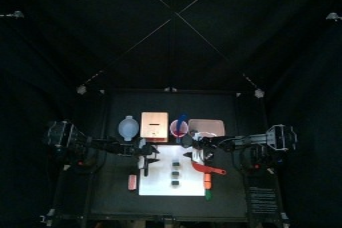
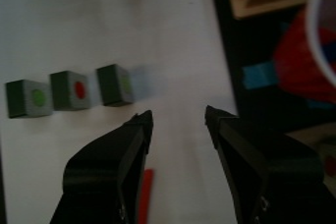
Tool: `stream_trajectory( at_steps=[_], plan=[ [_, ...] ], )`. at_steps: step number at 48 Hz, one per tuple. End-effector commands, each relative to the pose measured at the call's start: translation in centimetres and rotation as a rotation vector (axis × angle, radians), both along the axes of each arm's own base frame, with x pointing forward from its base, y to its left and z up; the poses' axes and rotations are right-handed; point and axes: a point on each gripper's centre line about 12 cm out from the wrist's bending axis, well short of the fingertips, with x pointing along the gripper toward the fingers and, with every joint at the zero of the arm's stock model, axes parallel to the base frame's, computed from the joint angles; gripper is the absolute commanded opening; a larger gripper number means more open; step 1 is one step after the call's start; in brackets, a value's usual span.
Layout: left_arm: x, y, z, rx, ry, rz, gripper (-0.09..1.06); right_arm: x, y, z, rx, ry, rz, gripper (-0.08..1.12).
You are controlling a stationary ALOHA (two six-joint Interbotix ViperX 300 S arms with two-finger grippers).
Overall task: Place sushi on board then cut the sushi with the knife then place the pieces on the plate
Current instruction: Place the 4 sushi pieces on the plate
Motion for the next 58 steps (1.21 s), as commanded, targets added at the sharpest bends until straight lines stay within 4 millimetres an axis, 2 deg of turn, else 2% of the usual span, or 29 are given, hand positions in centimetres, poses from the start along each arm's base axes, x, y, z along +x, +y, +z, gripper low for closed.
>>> stream_trajectory(
  at_steps=[1,9,18,40,45,51,55,58],
  plan=[
    [0.5,0.1,1.2,-0.005,-0.04,0.007,0.8,1.4,1.4,1.0,0.002,-0.045,0.033,0.83],
    [0.5,0.0,1.2,-0.01,-0.04,0.01,0.8,2.8,3.2,0.3,0.014,-0.05,0.064,0.83],
    [0.5,0.0,1.2,-0.011,-0.04,0.01,0.8,4.1,4.2,-0.4,0.015,-0.041,0.086,0.83],
    [0.3,0.0,0.9,-0.01,-0.032,0.009,0.8,5.3,3.9,-3.0,-0.008,0.002,0.09,0.81],
    [0.3,0.1,0.9,-0.011,-0.03,0.012,0.8,5.3,3.9,-3.3,-0.012,0.01,0.091,0.76],
    [0.3,0.1,0.9,-0.009,-0.03,0.012,0.8,5.3,3.8,-3.5,-0.008,0.014,0.086,0.61],
    [0.3,0.1,0.9,-0.009,-0.03,0.012,0.8,5.0,3.4,-2.9,-0.003,0.005,0.072,0.55],
    [0.3,0.1,0.9,-0.01,-0.03,0.013,0.8,4.5,2.8,-2.2,-0.001,-0.008,0.056,0.55]
  ],
)
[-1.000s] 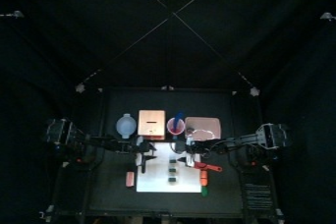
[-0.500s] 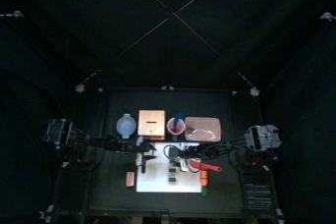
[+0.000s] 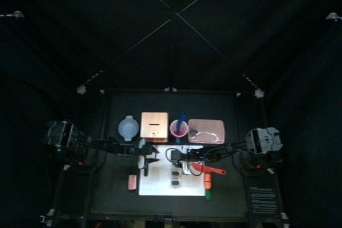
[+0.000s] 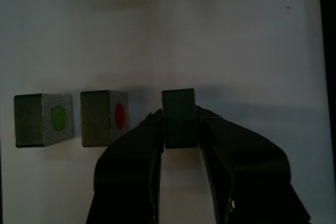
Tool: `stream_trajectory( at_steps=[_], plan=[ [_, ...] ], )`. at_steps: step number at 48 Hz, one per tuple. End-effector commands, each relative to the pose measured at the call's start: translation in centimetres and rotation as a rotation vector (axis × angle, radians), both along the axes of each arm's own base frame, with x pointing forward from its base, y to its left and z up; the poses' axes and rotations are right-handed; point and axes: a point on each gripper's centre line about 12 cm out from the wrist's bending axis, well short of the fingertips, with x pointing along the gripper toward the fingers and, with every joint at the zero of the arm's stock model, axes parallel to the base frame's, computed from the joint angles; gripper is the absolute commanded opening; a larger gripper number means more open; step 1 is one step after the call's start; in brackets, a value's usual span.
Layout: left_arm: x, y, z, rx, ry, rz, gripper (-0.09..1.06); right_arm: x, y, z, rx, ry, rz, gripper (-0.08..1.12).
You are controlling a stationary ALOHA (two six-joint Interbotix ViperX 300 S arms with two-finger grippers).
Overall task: Place sushi on board then cut the sushi with the knife then place the pieces on the plate
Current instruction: Place the 4 sushi pieces on the plate
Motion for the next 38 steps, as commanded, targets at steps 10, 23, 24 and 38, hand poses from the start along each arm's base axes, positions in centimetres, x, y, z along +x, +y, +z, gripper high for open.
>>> stream_trajectory(
  at_steps=[10,23,24,38],
  plan=[
    [0.3,0.1,0.9,-0.002,-0.032,0.004,0.8,-3.6,-4.0,5.3,0.009,-0.115,-0.117,0.56],
    [0.4,0.2,1.0,-0.002,-0.035,0.006,0.8,-10.6,-9.1,6.4,0.012,-0.111,-0.3,0.56],
    [0.4,0.2,1.0,-0.002,-0.034,0.006,0.8,-11.1,-9.4,6.4,0.01,-0.111,-0.314,0.56],
    [0.5,0.4,1.1,-0.002,-0.038,0.012,0.8,-15.5,-13.5,4.3,-0.036,-0.046,-0.473,0.65]
  ],
)
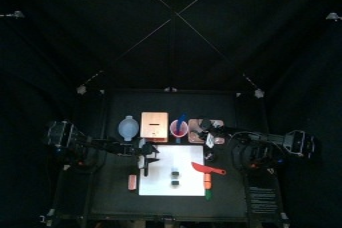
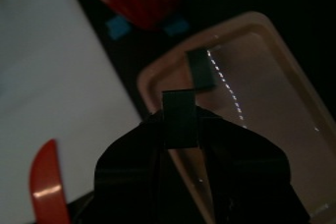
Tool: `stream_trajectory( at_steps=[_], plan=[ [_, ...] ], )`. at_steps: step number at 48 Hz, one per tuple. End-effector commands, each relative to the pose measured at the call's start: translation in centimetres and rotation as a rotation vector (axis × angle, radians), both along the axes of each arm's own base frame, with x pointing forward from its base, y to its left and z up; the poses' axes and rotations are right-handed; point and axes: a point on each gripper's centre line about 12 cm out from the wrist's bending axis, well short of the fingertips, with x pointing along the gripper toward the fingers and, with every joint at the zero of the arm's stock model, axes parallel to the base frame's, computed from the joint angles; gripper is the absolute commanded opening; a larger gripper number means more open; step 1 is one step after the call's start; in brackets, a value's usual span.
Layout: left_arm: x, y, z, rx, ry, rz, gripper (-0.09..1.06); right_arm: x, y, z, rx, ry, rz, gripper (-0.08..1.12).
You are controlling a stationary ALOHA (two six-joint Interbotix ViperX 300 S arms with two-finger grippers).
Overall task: Place sushi on board then cut the sushi with the knife then place the pieces on the plate
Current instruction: Place the 4 sushi pieces on the plate
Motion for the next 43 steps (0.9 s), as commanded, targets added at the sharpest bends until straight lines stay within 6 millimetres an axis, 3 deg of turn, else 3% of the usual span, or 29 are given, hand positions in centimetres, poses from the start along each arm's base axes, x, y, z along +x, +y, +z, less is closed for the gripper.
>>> stream_trajectory(
  at_steps=[1,10,20,24,34,43],
  plan=[
    [0.5,0.2,1.2,-0.002,-0.043,0.006,0.8,-0.6,-0.8,0.1,-0.026,0.004,-0.018,0.66],
    [0.6,0.1,1.2,-0.001,-0.043,0.005,0.8,-0.6,-1.2,-0.8,-0.017,0.035,-0.025,0.82],
    [0.6,0.2,1.3,-0.003,-0.044,0.007,0.8,0.1,-0.8,0.6,-0.021,-0.013,-0.015,0.87],
    [0.7,0.1,1.4,-0.003,-0.048,0.007,0.8,1.3,0.7,1.5,-0.015,-0.052,0.036,0.87],
    [0.8,0.1,1.5,-0.003,-0.051,0.007,0.8,5.6,6.6,4.1,0.016,-0.155,0.229,0.87],
    [0.8,0.2,1.4,-0.005,-0.051,0.009,0.8,8.8,10.9,4.2,0.063,-0.207,0.31,0.87]
  ],
)
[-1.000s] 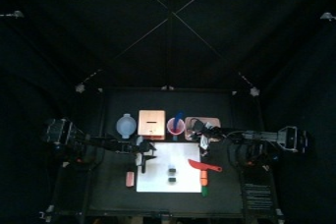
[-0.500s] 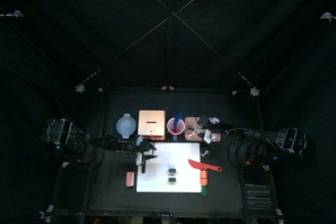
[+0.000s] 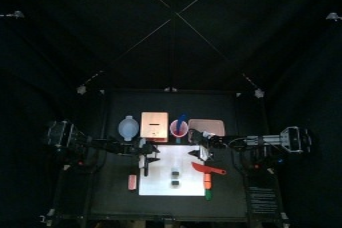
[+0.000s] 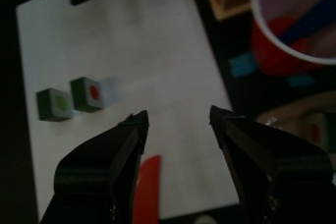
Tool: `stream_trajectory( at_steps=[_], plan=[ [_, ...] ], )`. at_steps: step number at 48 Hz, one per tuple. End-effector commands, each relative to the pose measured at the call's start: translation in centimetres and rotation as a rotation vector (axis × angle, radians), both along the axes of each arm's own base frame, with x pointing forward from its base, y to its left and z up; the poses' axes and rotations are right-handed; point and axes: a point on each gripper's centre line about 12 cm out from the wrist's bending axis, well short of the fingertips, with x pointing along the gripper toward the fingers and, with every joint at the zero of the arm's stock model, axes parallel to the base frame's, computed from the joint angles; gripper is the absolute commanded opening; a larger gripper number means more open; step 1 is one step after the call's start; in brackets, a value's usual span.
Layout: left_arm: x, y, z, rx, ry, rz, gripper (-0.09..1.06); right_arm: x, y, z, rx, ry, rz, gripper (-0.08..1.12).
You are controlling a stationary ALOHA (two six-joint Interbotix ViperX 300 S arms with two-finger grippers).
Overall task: Place sushi on board then cut the sushi with the knife then place the pieces on the plate
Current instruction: Place the 4 sushi pieces on the plate
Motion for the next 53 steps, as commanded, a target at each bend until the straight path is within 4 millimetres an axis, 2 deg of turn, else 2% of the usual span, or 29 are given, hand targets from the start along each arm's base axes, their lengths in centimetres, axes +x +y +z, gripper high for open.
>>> stream_trajectory(
  at_steps=[1,9,16,30,53],
  plan=[
    [0.6,0.1,1.3,-0.005,-0.043,0.006,0.8,2.1,2.4,0.9,0.018,-0.056,0.043,0.87],
    [0.5,0.1,1.2,-0.006,-0.041,0.008,0.8,4.1,5.0,-0.3,0.026,-0.056,0.088,0.87],
    [0.5,0.1,1.2,-0.004,-0.04,0.007,0.8,5.5,6.5,-1.3,0.025,-0.04,0.119,0.87],
    [0.4,0.1,1.0,-0.005,-0.035,0.008,0.8,7.1,8.0,-2.4,0.03,-0.014,0.148,0.87],
    [0.3,0.1,0.9,-0.004,-0.031,0.007,0.8,8.7,8.4,-5.9,0.023,0.065,0.153,0.85]
  ],
)
